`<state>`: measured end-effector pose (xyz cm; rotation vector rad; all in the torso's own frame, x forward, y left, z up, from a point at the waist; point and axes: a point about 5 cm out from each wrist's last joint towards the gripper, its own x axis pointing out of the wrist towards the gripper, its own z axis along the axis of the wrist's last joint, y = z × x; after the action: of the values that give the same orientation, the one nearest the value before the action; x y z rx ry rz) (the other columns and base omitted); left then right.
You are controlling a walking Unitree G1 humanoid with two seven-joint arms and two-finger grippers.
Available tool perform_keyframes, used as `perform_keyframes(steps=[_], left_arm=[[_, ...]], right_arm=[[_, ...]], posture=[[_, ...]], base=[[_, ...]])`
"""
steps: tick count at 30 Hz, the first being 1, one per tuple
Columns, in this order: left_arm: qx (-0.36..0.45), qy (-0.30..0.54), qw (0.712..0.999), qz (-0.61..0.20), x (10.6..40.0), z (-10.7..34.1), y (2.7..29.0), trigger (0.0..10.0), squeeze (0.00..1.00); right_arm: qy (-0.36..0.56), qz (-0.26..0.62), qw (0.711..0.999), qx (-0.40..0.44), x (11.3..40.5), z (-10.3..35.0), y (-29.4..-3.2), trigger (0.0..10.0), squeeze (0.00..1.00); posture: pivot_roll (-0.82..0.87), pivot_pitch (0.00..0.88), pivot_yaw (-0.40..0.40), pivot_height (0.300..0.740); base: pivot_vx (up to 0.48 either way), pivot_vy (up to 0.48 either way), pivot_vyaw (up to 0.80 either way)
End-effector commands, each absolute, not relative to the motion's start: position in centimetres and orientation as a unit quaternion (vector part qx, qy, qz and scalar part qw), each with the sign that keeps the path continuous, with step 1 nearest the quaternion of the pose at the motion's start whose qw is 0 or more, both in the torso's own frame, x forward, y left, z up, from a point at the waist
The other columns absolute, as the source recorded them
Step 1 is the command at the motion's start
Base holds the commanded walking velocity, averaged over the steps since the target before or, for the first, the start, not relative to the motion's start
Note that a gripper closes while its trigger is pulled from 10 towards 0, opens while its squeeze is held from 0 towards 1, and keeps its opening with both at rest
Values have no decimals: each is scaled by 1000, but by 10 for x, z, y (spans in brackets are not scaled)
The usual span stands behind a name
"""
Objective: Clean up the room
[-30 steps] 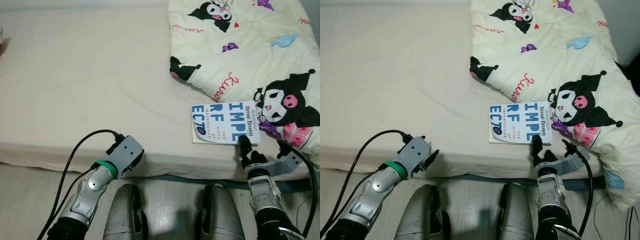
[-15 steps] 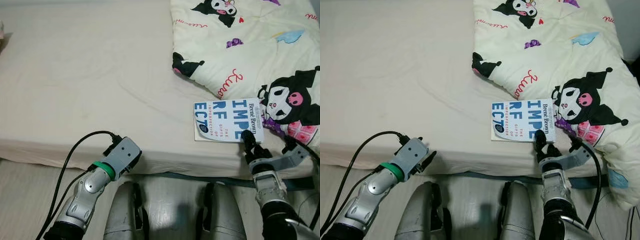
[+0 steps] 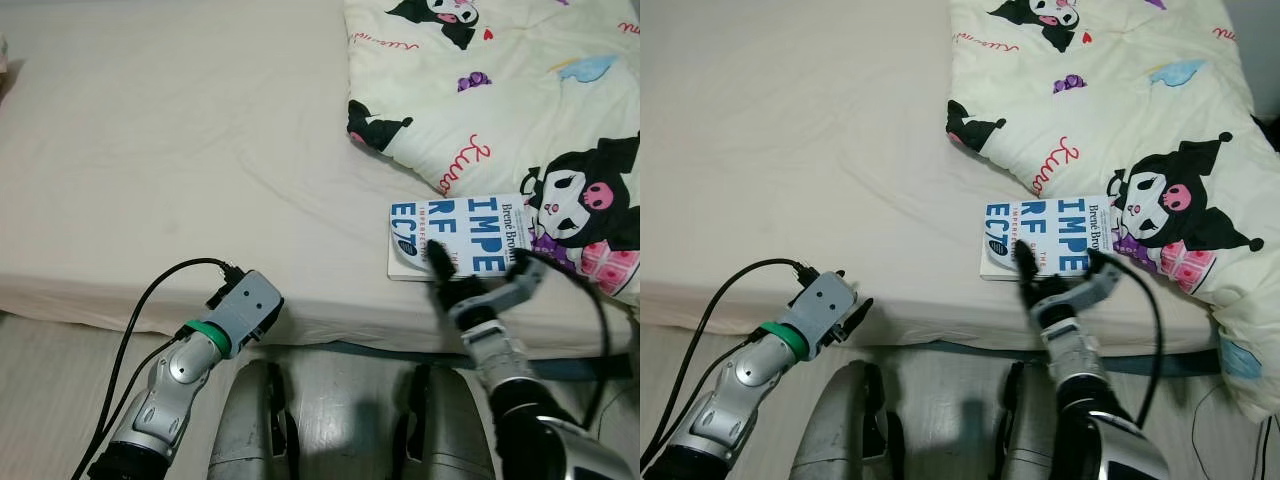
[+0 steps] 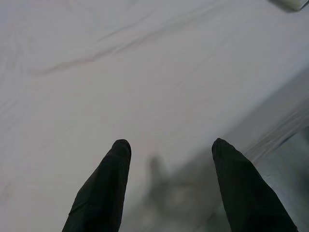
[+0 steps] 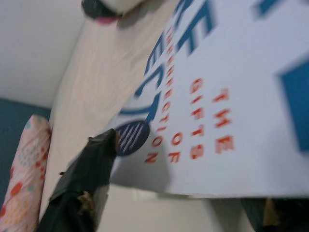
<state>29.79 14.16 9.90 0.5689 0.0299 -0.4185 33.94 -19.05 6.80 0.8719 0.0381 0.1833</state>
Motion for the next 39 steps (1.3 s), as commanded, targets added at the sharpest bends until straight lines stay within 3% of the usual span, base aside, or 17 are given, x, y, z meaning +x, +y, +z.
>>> perform_keyframes(steps=[1,26,31,39], left_arm=[[272,40,941,-198,295,89,146,10000,0],[258,34,947,-189,306,89,132,10000,0],[253,28,950,-182,309,91,131,10000,0],[211,-30,966,-146,316,128,133,10000,0]], right_arm=[[18,93,902,422,336,63,-189,0,0],[-101,17,890,444,340,95,-248,0,0],[-115,53,903,411,346,108,-242,0,0],[-173,156,920,314,346,148,-210,0,0]], posture=[[135,234,140,598],[76,183,105,598],[58,170,93,598],[31,143,61,598]], base=[[0,0,0],[0,0,0],[0,0,0],[0,0,0]])
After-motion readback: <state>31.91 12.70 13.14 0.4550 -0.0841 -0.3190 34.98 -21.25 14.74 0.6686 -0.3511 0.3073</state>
